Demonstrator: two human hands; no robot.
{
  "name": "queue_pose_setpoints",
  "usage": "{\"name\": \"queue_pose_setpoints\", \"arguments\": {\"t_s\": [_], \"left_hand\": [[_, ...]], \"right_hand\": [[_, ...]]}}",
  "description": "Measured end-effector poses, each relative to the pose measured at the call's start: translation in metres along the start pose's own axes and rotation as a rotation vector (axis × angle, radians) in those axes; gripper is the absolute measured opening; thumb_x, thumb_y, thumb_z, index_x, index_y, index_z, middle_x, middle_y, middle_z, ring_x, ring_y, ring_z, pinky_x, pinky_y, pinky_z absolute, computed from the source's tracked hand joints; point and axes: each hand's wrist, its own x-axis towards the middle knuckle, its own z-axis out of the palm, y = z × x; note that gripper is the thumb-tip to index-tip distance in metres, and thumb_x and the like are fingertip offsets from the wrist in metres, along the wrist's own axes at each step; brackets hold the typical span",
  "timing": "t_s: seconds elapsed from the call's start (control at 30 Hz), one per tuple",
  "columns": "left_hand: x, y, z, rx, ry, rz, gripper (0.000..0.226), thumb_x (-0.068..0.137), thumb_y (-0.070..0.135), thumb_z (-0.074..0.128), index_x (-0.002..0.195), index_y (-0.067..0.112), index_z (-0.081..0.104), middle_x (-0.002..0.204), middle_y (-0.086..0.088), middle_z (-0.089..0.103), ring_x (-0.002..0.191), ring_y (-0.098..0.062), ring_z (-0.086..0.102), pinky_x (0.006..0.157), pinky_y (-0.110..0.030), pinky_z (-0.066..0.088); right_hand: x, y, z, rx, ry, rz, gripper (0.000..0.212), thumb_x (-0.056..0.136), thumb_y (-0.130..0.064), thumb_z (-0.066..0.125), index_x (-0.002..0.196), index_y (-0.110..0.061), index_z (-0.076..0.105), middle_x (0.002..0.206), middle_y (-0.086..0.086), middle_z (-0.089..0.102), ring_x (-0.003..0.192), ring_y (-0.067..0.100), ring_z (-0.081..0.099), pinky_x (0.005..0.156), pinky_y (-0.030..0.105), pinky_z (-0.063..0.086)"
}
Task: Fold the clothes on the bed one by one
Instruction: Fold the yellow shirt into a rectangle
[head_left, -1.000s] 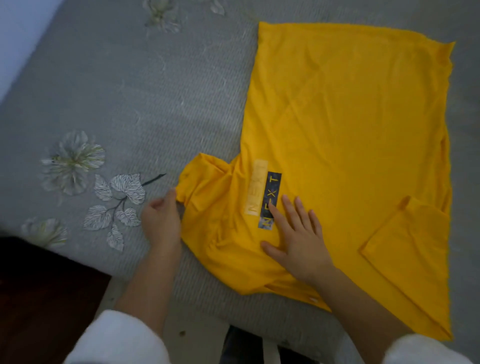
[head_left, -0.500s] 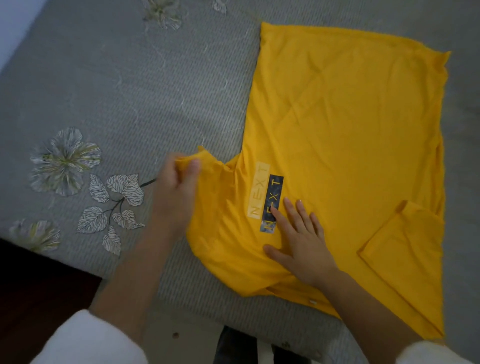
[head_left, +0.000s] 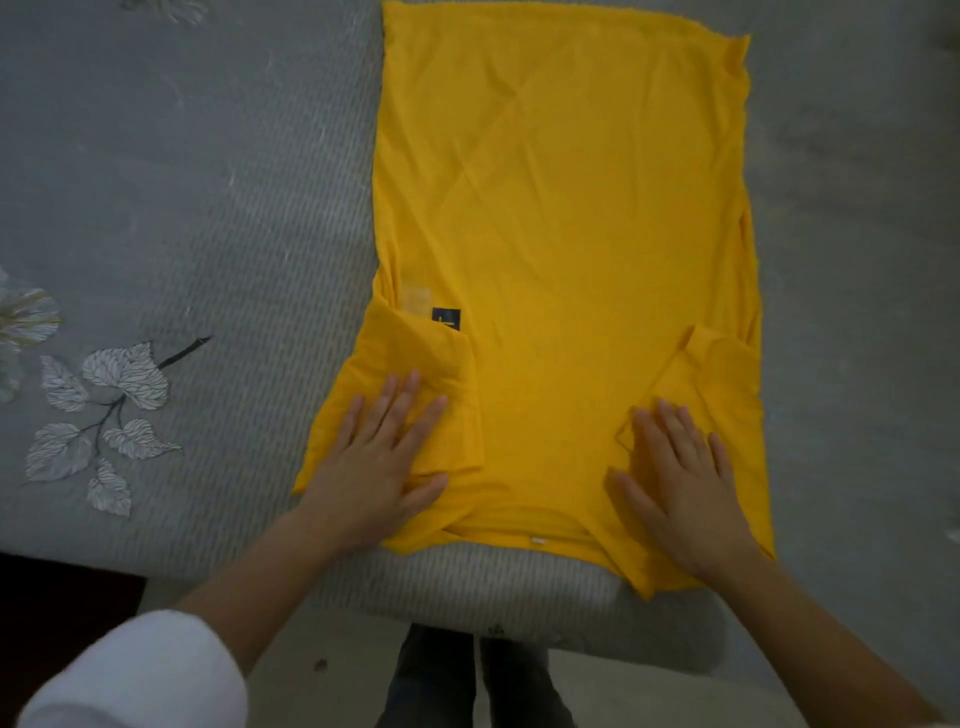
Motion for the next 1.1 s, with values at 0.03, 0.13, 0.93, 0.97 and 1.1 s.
{"name": "queue_pose_setpoints", "arguments": {"t_s": [0.03,0.13,0.93,0.97,1.1], "left_hand": [[-0.003,0.003,-0.002,-0.01,0.024,0.079,0.082,0.086,0.069,0.018,0.152,0.026,-0.004,0.159,-0.005,-0.014,0.147,-0.024,-0.011,0.118,-0.043,-0.006],[-0.024,0.011,0.0,0.016,0.07,0.308,0.087,0.082,0.063,0.045,0.153,0.021,0.017,0.16,-0.012,0.007,0.147,-0.032,0.005,0.116,-0.048,0.008],[-0.054,0.105,-0.026,-0.407,-0.766,-0.313,0.032,0.094,0.017,0.042,0.063,0.024,0.04,0.068,0.007,0.04,0.058,-0.003,0.036,0.055,-0.017,0.032],[-0.051,0.104,-0.031,-0.439,-0.778,-0.337,0.03,0.093,0.018,0.044,0.064,0.026,0.042,0.07,0.009,0.041,0.059,-0.002,0.037,0.057,-0.016,0.033],[-0.029,0.083,-0.067,-0.586,-0.739,-0.282,0.013,0.061,0.023,0.054,0.062,0.019,0.042,0.062,0.005,0.04,0.059,-0.012,0.038,0.059,-0.029,0.031]], "right_hand": [[-0.005,0.009,-0.005,0.009,0.037,-0.058,0.072,0.092,-0.062,0.031,0.151,-0.025,0.013,0.159,-0.003,0.003,0.147,0.014,-0.002,0.119,0.042,0.001],[-0.03,0.042,-0.015,0.011,0.054,-0.231,0.079,0.089,-0.066,0.029,0.15,-0.017,0.024,0.158,0.006,0.017,0.147,0.024,0.011,0.116,0.047,0.011],[-0.059,0.076,-0.056,0.236,-0.781,0.069,0.04,0.065,-0.007,0.062,0.034,-0.016,0.038,0.043,-0.008,0.033,0.044,0.008,0.03,0.044,0.025,0.023],[-0.059,0.076,-0.06,0.243,-0.805,0.076,0.037,0.06,-0.013,0.062,0.033,-0.016,0.037,0.042,-0.009,0.031,0.044,0.009,0.028,0.044,0.025,0.021],[-0.032,0.074,-0.082,0.45,-0.645,0.131,0.027,0.056,-0.017,0.058,0.041,-0.019,0.035,0.043,-0.008,0.026,0.045,0.009,0.025,0.044,0.024,0.019]]}}
